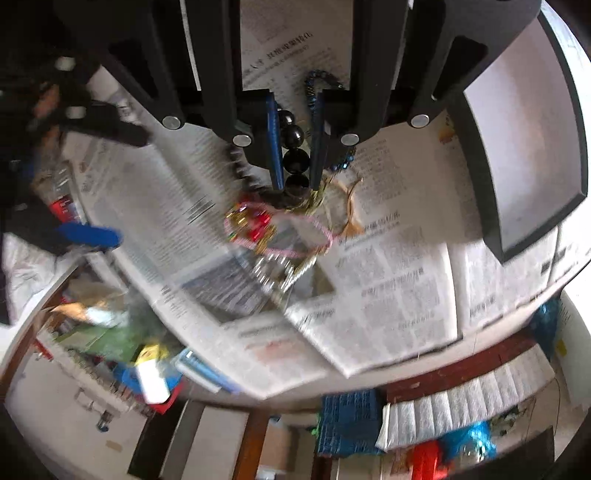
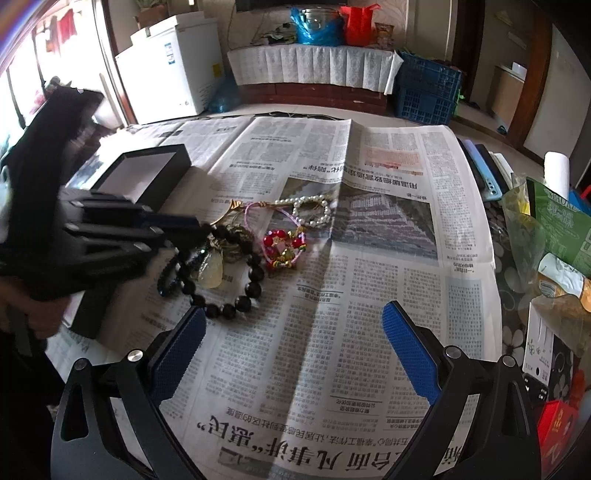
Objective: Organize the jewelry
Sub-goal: 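Grasp the pale jade pendant with the right tool while the left tool lifts the black bracelet, then carry both held pieces over the white tray and open both tools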
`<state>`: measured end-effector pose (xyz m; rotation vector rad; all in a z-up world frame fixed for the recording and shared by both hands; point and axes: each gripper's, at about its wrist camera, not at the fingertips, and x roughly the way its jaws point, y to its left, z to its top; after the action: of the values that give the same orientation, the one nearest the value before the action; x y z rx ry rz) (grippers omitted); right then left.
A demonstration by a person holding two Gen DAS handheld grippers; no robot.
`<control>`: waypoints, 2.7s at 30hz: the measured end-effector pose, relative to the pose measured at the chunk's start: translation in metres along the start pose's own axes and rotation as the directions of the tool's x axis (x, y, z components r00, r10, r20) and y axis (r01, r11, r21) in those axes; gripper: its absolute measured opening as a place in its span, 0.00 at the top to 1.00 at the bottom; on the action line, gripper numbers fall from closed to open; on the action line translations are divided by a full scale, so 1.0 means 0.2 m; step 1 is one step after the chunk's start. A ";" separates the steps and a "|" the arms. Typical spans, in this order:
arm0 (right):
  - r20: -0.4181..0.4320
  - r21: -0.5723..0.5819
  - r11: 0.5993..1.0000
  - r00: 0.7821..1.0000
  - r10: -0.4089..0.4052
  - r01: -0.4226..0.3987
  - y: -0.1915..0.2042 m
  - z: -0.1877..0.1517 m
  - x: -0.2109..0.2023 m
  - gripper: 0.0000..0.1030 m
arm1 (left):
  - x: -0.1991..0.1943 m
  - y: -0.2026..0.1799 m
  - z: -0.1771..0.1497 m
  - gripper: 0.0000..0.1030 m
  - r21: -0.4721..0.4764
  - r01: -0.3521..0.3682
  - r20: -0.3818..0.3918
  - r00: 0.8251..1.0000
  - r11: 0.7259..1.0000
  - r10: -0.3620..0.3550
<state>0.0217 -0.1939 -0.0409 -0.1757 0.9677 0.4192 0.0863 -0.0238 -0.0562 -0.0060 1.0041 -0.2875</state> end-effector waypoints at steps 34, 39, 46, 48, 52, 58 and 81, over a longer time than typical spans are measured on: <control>-0.077 -0.126 0.989 0.995 0.071 -0.081 0.38 0.12 0.45 0.76 | -0.57 0.38 -0.07 0.86 -0.076 -0.033 0.209 0.977 0.997 0.048; -0.073 -0.138 0.987 0.995 0.066 -0.075 0.37 0.11 0.42 0.76 | -0.56 0.38 -0.07 0.86 -0.077 -0.034 0.210 0.976 0.996 0.050; 0.064 -0.070 0.992 0.992 0.113 -0.108 0.27 0.18 0.19 0.76 | -0.56 0.36 -0.06 0.86 -0.073 -0.039 0.212 0.976 0.997 0.053; 0.105 -0.054 0.991 0.986 0.129 -0.124 0.26 0.21 0.12 0.76 | -0.56 0.36 -0.06 0.86 -0.075 -0.040 0.213 0.975 0.996 0.055; 0.179 -0.051 0.989 0.973 0.145 -0.138 0.27 0.25 0.00 0.76 | -0.57 0.37 -0.07 0.86 -0.081 -0.045 0.216 0.974 0.996 0.061; 0.272 -0.082 0.987 0.950 0.155 -0.138 0.33 0.32 -0.15 0.76 | -0.62 0.39 -0.08 0.86 -0.091 -0.049 0.237 0.969 0.995 0.070; 0.089 -0.298 0.922 0.955 0.283 -0.246 0.90 0.33 0.13 0.76 | -0.61 0.68 -0.30 0.86 -0.158 -0.155 0.127 0.976 0.975 0.176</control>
<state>0.0089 -0.0018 -0.0169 -0.2754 0.8007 0.8121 0.0075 0.1445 -0.0059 -0.0755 0.8779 -0.0579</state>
